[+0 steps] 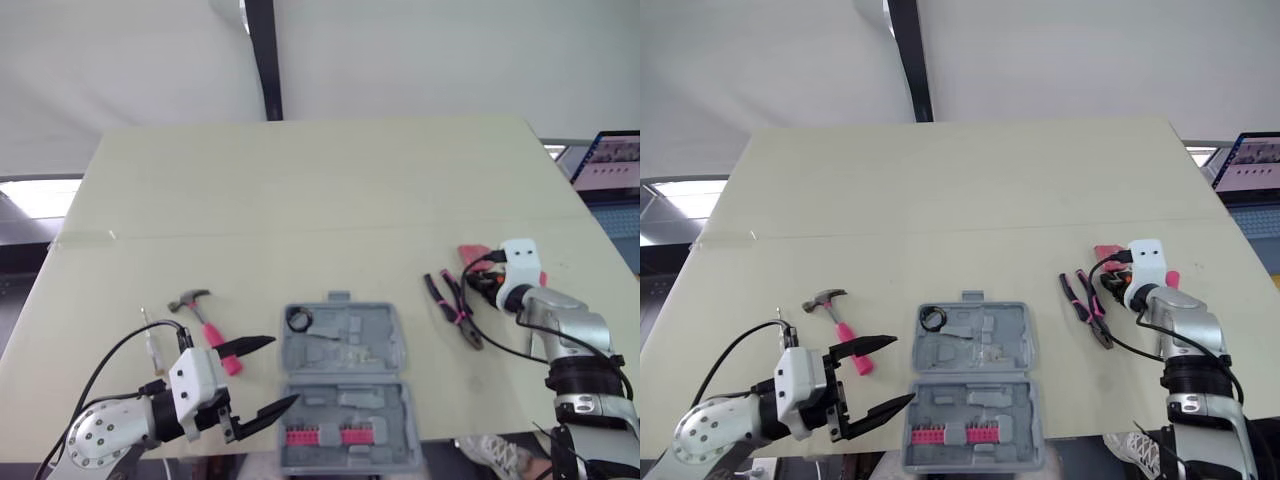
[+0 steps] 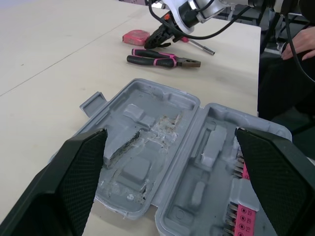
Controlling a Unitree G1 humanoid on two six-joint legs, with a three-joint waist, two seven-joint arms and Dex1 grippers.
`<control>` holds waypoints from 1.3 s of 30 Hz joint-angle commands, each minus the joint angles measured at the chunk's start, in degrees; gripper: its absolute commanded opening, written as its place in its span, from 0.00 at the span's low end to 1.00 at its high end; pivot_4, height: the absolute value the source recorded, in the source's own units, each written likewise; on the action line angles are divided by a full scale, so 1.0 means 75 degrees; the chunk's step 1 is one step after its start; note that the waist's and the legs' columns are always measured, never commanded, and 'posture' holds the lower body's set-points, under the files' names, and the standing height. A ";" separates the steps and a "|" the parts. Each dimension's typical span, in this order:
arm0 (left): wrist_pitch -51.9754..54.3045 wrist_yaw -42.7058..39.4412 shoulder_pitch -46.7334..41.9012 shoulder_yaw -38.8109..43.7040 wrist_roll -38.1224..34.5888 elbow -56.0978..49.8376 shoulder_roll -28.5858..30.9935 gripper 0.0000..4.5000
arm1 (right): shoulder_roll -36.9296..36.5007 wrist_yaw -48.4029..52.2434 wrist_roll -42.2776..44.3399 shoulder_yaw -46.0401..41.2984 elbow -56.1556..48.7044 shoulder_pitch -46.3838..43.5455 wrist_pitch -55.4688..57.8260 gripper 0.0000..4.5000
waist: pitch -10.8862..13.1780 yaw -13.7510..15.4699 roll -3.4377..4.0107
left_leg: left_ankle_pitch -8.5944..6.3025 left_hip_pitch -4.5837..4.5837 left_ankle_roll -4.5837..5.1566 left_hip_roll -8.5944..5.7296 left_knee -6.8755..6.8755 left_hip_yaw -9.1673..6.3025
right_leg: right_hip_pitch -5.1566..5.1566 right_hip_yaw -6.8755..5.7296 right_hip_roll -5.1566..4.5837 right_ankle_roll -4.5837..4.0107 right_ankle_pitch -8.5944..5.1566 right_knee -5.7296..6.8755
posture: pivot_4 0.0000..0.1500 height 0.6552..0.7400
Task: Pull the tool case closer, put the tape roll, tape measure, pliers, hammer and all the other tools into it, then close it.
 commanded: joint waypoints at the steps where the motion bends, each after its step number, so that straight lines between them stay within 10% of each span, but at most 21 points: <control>1: -0.0159 -0.0011 0.0069 -0.0037 0.0071 -0.0106 0.0037 1.00 | -0.0070 -0.0027 -0.0081 -0.0065 0.0102 0.0005 -0.0034 0.01 | 0.0000 0.0004 0.0000 | 0.0000 0.0000 0.0000 0.0000 0.0000 0.0000 | 0.0000 0.0000 0.0000 0.0000 0.0000 0.0000 | 1.00 1.00; 12: -0.0129 -0.0104 0.0022 -0.0110 0.0034 -0.0091 0.0070 1.00 | -0.0392 0.0146 0.0051 -0.0229 -0.0671 0.0583 0.0407 0.01 | 0.0000 0.0026 0.0000 | 0.0000 -0.0002 0.0000 0.0000 -0.0001 -0.0002 | 0.0000 -0.0001 0.0000 0.0000 0.0000 -0.0003 | 1.00 1.00; 39: -0.0053 -0.0538 -0.0338 -0.0472 -0.0155 0.0196 0.0251 1.00 | -0.0869 0.0495 0.1929 -0.1425 -0.7525 0.5483 0.4488 0.01 | 0.0002 0.0036 0.0004 | 0.0000 0.0000 0.0000 0.0000 -0.0019 0.0000 | 0.0001 0.0002 0.0001 0.0001 0.0001 -0.0020 | 1.00 1.00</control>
